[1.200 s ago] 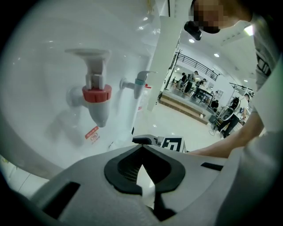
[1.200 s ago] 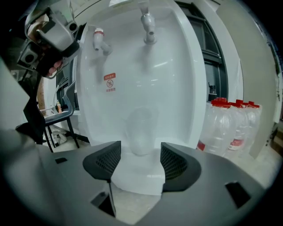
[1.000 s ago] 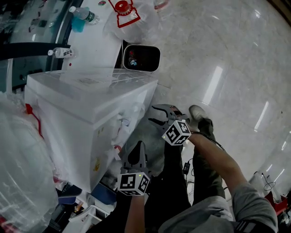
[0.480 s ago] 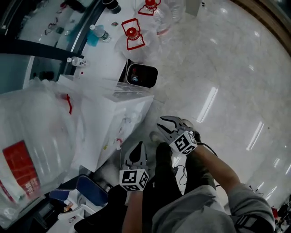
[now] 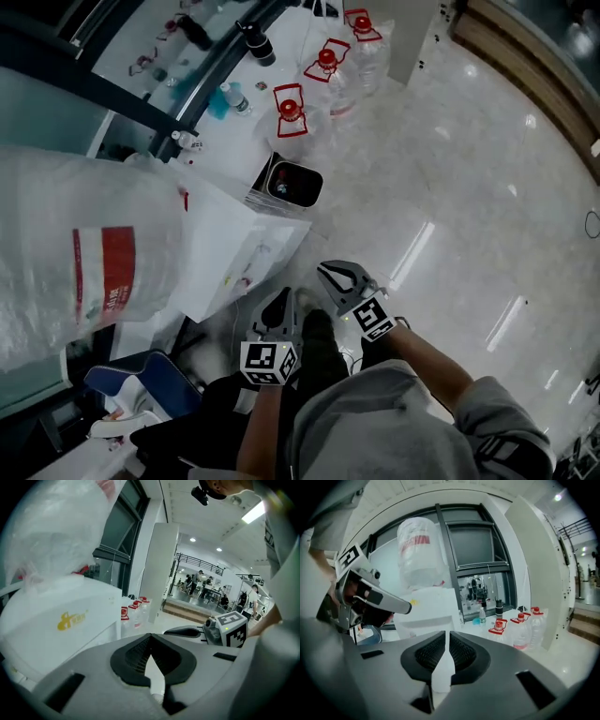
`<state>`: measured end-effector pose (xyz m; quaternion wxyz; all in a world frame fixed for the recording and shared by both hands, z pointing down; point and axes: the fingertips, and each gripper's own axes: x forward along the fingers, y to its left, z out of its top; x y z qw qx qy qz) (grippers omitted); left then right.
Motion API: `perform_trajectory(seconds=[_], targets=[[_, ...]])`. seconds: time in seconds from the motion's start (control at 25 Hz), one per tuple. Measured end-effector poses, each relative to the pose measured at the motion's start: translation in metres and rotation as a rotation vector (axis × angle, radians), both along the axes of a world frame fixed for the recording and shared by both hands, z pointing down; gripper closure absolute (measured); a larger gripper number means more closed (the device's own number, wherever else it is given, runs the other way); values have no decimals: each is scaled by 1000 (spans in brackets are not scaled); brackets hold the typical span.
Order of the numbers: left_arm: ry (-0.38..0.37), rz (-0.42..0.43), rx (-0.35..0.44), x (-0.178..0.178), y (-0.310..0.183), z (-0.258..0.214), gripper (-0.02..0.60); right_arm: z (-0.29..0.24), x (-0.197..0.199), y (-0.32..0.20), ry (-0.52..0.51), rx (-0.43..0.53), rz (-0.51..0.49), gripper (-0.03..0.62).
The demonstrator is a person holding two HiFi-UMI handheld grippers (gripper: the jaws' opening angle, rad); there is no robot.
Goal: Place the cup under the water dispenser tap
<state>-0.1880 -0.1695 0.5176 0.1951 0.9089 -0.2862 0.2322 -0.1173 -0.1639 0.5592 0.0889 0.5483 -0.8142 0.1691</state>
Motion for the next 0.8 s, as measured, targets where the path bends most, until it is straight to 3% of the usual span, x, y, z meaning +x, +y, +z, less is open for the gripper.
perform_trajectory(seconds=[0.4,0.8], targets=[[95,-18,168,29,14,-107,574,-131,41,34,-160,77,30,582],[125,-41,302,50,30,-160,574,-189,61,45,-159,180,-3,585]])
